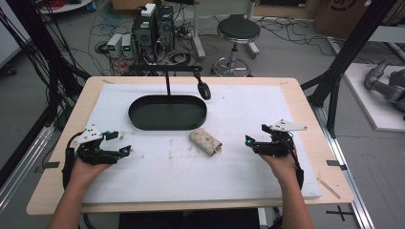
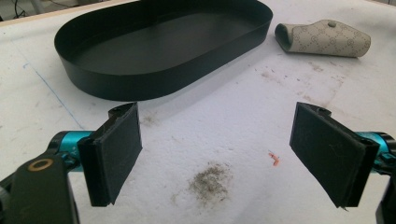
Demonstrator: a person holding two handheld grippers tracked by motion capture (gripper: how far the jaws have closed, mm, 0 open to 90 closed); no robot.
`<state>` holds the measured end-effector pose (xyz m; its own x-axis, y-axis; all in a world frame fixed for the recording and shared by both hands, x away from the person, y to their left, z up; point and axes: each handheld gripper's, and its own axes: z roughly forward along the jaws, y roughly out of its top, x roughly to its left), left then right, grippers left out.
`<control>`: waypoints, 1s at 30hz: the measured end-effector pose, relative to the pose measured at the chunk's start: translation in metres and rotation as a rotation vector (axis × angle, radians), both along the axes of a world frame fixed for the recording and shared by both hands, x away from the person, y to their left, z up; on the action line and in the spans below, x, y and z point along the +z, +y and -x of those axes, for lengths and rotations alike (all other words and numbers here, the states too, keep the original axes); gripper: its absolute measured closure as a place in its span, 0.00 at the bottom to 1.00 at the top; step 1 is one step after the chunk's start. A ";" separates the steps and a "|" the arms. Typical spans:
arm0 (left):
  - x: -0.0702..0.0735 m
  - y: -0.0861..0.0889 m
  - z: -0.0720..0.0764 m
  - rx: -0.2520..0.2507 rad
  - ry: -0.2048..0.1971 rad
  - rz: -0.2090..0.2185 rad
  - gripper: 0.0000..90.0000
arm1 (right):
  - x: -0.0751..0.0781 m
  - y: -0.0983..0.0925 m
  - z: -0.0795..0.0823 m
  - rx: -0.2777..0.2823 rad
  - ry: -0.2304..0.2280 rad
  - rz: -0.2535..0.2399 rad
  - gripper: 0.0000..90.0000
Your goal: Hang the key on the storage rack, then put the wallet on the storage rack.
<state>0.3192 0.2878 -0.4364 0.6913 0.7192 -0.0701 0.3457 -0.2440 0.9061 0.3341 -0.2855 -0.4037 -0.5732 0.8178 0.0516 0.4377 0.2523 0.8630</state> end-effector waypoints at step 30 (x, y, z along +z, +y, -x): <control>0.001 0.001 0.001 0.006 -0.004 -0.014 0.18 | -0.007 -0.001 -0.005 -0.027 0.025 -0.017 0.19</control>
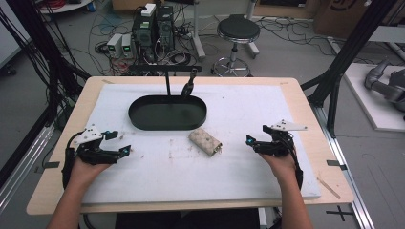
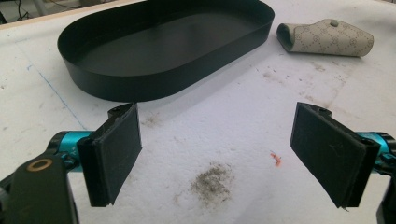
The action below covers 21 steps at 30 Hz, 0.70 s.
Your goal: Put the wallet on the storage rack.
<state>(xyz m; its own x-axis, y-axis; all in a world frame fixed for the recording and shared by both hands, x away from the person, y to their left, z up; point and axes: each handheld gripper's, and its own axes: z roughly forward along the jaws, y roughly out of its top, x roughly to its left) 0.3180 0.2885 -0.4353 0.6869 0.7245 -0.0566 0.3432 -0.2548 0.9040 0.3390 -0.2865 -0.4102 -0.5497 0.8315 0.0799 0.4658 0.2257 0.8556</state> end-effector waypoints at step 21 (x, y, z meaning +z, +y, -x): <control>0.001 0.012 0.011 0.030 -0.001 -0.004 0.18 | 0.002 0.062 -0.010 0.099 0.036 0.048 0.19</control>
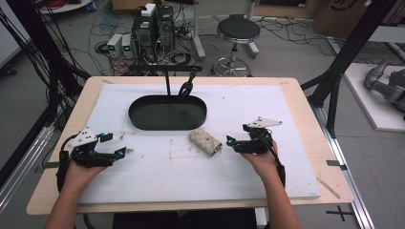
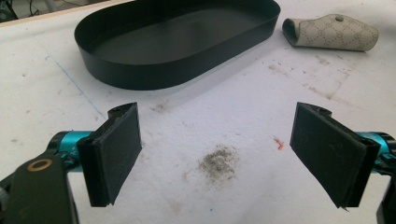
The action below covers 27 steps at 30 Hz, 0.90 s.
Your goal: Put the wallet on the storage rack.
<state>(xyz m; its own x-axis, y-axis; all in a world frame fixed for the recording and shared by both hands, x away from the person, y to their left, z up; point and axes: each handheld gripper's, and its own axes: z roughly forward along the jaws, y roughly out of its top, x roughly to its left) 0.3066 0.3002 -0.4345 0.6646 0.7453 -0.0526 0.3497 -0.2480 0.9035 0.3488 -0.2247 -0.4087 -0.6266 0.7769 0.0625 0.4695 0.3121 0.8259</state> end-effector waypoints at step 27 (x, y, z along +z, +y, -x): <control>-0.001 0.014 0.015 0.032 0.000 -0.006 0.18 | -0.038 0.075 -0.011 0.119 0.133 0.226 0.19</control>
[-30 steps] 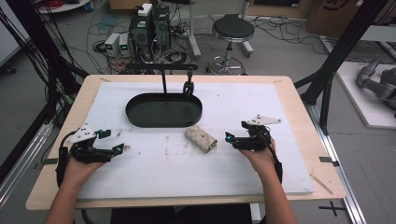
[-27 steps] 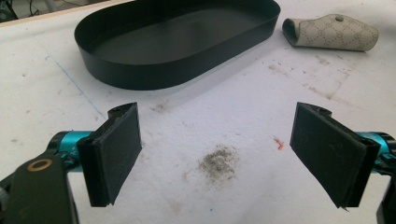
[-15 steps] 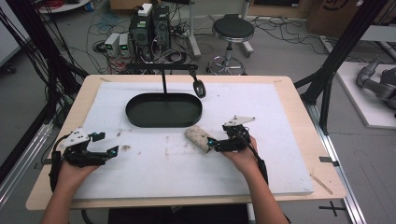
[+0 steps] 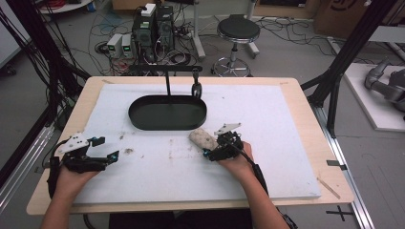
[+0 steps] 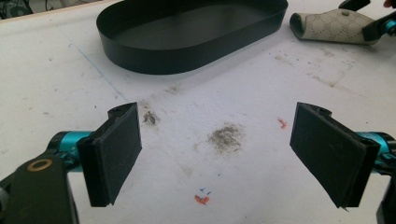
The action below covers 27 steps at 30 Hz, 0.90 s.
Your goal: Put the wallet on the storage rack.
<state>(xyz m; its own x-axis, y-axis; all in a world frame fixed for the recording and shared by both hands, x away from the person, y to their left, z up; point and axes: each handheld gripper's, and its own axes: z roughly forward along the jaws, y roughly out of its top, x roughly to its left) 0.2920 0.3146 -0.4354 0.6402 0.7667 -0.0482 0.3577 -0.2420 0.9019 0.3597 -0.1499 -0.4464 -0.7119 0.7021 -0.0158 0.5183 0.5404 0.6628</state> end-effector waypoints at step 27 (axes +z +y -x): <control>-0.002 0.001 -0.001 -0.001 0.011 0.008 0.18 | 0.035 -0.014 -0.005 0.041 -0.075 -0.054 0.40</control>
